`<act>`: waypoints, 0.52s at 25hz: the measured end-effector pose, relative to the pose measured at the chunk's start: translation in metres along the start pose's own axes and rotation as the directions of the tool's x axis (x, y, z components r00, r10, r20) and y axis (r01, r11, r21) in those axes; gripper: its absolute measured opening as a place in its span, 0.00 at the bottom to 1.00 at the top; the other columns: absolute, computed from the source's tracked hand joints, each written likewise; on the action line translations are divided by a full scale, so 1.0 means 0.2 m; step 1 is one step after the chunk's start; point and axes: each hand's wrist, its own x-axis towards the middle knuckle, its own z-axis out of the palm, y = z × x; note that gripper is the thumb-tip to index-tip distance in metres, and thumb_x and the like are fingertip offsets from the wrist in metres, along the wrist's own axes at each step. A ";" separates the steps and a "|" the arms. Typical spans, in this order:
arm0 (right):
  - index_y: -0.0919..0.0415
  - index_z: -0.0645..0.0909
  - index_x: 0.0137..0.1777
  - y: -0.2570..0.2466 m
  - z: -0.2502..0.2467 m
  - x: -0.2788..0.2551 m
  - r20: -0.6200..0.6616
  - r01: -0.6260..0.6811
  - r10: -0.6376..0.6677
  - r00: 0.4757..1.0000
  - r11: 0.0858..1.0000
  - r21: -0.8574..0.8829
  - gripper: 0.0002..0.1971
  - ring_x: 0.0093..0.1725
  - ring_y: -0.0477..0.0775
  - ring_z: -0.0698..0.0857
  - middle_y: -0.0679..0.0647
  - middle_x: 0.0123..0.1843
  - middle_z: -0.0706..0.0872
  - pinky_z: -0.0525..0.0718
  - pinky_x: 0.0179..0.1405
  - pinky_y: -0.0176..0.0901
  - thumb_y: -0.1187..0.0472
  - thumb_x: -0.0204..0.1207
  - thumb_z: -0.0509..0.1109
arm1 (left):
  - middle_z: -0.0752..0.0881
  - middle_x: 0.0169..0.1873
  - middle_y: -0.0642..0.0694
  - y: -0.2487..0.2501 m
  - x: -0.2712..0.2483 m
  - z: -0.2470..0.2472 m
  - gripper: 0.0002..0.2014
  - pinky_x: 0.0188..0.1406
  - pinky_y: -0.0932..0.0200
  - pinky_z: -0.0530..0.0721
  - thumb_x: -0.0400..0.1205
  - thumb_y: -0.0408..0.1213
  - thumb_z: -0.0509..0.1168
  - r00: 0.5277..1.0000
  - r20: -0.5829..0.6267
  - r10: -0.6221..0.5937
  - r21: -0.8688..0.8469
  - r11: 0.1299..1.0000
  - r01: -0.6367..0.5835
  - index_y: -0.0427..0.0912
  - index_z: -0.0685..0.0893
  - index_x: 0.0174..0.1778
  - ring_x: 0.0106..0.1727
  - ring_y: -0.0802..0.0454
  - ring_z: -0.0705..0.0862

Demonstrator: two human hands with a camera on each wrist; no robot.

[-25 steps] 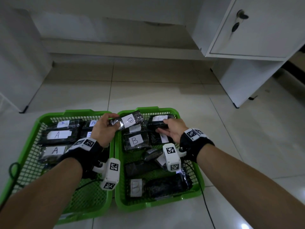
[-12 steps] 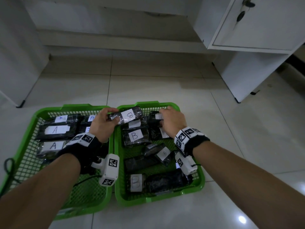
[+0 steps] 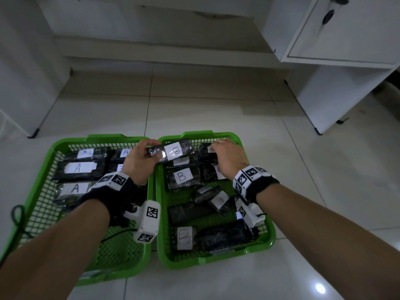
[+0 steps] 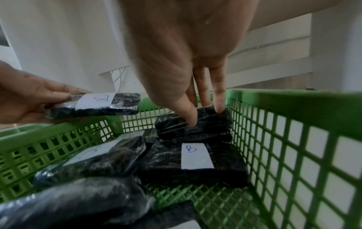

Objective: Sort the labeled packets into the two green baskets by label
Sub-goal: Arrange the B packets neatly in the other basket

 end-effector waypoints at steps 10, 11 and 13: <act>0.63 0.90 0.50 -0.11 -0.21 -0.04 0.197 -0.314 0.275 0.941 0.493 0.811 0.18 0.37 0.54 0.94 0.54 0.42 0.94 0.93 0.39 0.50 0.46 0.76 0.78 | 0.90 0.51 0.46 0.25 -0.04 0.06 0.23 0.51 0.50 0.90 0.67 0.29 0.82 0.996 0.084 0.018 -0.227 0.974 0.001 0.40 0.81 0.55 0.51 0.48 0.91; 0.66 0.89 0.51 -0.14 -0.25 -0.04 0.279 -0.358 0.258 0.925 0.346 0.867 0.21 0.38 0.57 0.95 0.57 0.42 0.94 0.94 0.39 0.52 0.45 0.75 0.80 | 0.90 0.50 0.46 0.28 -0.05 0.10 0.24 0.49 0.51 0.90 0.65 0.32 0.84 0.990 0.116 0.079 -0.167 0.984 -0.059 0.42 0.81 0.53 0.49 0.50 0.91; 0.68 0.88 0.49 -0.17 -0.31 -0.03 0.325 -0.394 0.283 0.902 0.237 0.888 0.21 0.38 0.62 0.95 0.61 0.41 0.94 0.94 0.41 0.58 0.49 0.71 0.84 | 0.89 0.50 0.48 0.33 -0.08 0.15 0.25 0.47 0.54 0.90 0.63 0.37 0.86 0.972 0.166 0.167 -0.107 0.983 -0.151 0.43 0.81 0.51 0.47 0.54 0.91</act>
